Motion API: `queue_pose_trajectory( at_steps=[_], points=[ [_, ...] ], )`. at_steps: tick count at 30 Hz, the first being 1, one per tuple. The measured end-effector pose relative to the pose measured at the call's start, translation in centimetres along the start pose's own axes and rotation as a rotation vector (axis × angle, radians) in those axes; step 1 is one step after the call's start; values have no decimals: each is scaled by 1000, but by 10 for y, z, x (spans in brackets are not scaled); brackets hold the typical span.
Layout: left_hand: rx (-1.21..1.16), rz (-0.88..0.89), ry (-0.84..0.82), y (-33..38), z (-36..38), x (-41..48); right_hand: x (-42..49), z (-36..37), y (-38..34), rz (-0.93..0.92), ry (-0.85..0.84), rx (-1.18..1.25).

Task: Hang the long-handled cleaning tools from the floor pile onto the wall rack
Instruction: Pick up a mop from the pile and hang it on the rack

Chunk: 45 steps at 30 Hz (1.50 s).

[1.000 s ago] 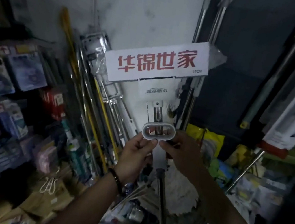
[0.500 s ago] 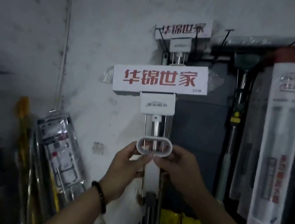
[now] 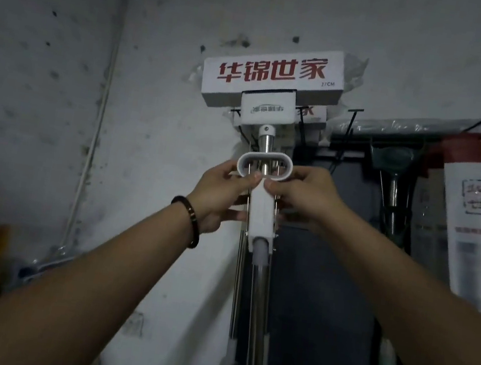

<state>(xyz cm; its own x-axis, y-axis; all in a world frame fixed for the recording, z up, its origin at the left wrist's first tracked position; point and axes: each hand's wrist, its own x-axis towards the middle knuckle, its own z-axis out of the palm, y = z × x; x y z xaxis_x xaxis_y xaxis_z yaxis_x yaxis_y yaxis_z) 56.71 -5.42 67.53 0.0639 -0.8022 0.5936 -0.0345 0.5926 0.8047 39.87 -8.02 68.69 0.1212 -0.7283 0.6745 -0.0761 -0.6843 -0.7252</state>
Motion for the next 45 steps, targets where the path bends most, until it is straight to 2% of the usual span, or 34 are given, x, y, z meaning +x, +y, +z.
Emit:
queue_pose_trajectory(
  at_steps=[6,12,23,32,38,41,45],
  points=[
    [13,31,28,8,6,73,81,2,-1,-70,146,-136],
    [-3,20,9,-8,7,114,117,3,16,-94,185,-174],
    [7,56,1,-31,-4,122,120,12,34,-149,167,-163],
    [72,-2,71,-44,18,127,127,3,58,-39,184,-179],
    [84,-51,94,-47,26,129,121,-5,63,-67,182,-298],
    [113,-58,117,-50,23,123,107,-9,66,-97,139,-436],
    [231,-162,80,-63,17,93,68,-11,75,-92,85,-490]
  ],
)
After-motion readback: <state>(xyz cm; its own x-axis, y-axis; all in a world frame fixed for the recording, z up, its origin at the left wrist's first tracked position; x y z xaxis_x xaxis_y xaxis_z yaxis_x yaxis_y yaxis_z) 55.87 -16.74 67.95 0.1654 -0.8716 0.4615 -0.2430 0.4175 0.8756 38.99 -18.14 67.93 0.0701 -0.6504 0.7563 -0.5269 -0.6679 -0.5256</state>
